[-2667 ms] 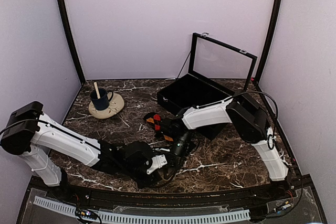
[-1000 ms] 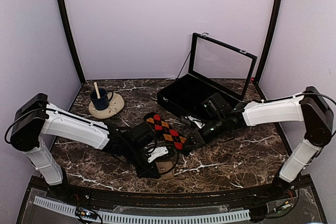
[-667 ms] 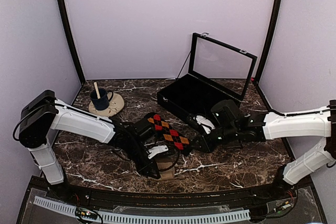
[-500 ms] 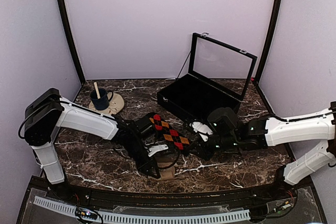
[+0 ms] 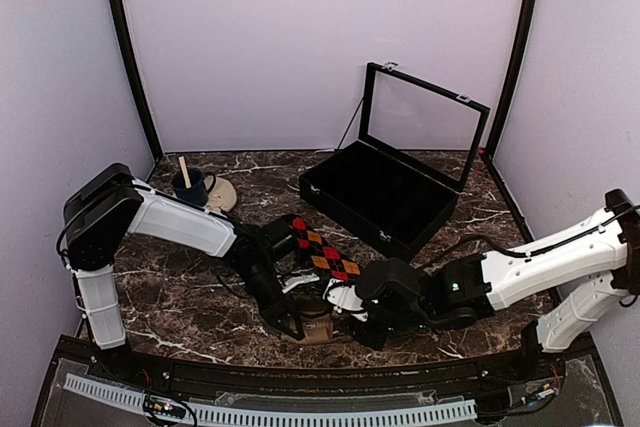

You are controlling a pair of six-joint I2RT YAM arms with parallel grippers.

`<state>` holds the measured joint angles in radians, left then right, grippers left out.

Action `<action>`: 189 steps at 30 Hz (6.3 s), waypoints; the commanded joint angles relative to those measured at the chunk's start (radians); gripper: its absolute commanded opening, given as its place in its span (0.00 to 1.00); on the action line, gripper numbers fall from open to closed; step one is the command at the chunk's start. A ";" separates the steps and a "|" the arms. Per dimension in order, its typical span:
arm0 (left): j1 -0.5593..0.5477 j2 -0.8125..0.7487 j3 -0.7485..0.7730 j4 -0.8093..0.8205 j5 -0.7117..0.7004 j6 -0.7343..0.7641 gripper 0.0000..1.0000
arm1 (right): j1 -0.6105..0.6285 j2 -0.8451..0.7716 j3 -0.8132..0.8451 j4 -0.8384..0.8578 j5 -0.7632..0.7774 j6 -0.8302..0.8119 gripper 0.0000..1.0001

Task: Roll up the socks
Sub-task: Roll the sock at the corner of the board.

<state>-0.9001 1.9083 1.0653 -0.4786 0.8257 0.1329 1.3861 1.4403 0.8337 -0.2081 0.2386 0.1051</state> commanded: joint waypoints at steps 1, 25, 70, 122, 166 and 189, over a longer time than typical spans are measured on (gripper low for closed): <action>0.011 0.020 0.021 -0.078 0.032 0.049 0.00 | 0.064 0.081 0.075 -0.040 0.036 -0.047 0.38; 0.034 0.073 0.059 -0.124 0.088 0.100 0.00 | 0.050 0.370 0.253 -0.040 0.025 -0.280 0.50; 0.125 -0.013 -0.055 0.186 0.111 -0.182 0.27 | -0.109 0.381 0.180 -0.080 -0.358 -0.147 0.00; -0.284 -0.440 -0.464 0.687 -0.699 0.102 0.32 | -0.379 0.531 0.197 -0.170 -1.008 -0.042 0.00; -0.332 -0.203 -0.325 0.542 -0.626 0.235 0.00 | -0.417 0.574 0.259 -0.251 -1.035 -0.100 0.00; -0.264 -0.261 -0.310 0.369 -0.553 0.097 0.00 | -0.504 0.463 0.186 -0.131 -1.044 0.012 0.26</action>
<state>-1.1854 1.6547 0.7521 0.0513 0.2325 0.2630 0.9092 1.9400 1.0542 -0.3832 -0.8406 0.0860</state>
